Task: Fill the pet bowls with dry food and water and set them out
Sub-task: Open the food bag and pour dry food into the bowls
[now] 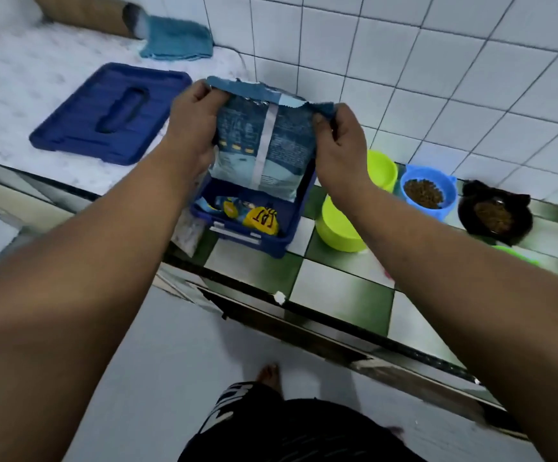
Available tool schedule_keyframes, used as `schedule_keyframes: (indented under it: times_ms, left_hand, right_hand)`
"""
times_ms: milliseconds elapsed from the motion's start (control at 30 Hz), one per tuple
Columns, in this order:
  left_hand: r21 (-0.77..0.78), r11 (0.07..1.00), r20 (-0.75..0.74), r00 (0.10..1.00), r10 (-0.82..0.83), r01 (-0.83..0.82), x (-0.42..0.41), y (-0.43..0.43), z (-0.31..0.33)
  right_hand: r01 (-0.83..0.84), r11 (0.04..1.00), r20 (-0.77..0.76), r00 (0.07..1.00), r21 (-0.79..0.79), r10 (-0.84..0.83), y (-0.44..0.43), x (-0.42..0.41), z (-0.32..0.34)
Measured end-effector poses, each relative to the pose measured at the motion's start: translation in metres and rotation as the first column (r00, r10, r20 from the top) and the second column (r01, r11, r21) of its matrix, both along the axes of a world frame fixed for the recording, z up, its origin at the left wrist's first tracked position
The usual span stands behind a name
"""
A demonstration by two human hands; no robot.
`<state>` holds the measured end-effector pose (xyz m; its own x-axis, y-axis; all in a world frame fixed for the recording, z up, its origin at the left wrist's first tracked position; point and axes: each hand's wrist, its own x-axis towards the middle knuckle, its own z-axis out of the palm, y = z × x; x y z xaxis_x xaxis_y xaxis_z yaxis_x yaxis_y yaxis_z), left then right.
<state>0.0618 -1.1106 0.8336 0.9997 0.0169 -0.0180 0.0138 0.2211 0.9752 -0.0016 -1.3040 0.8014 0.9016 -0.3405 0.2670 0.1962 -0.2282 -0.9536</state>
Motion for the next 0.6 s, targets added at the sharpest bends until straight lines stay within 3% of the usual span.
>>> schedule_keyframes:
  times_ms: [200, 400, 500, 600]
  left_hand:
    - [0.176, 0.98, -0.056, 0.995, -0.082, 0.09, 0.048, 0.002, -0.035]
    - [0.399, 0.908, -0.106, 0.99, -0.092, 0.127, 0.094, 0.006, -0.071]
    - [0.542, 0.831, -0.017, 0.99, -0.139, 0.126, 0.094, 0.01, -0.073]
    - [0.707, 0.676, -0.003, 0.957, -0.292, 0.208, 0.074, 0.028, -0.084]
  right_hand:
    - [0.103, 0.976, -0.109, 0.986, -0.191, -0.126, -0.011, 0.039, -0.024]
    - [0.022, 0.909, -0.199, 0.973, -0.417, -0.115, -0.026, 0.067, -0.04]
    - [0.008, 0.897, -0.204, 0.973, -0.443, -0.11, -0.024, 0.067, -0.049]
    - [-0.116, 0.829, -0.234, 0.972, -0.548, -0.019, -0.021, 0.047, -0.061]
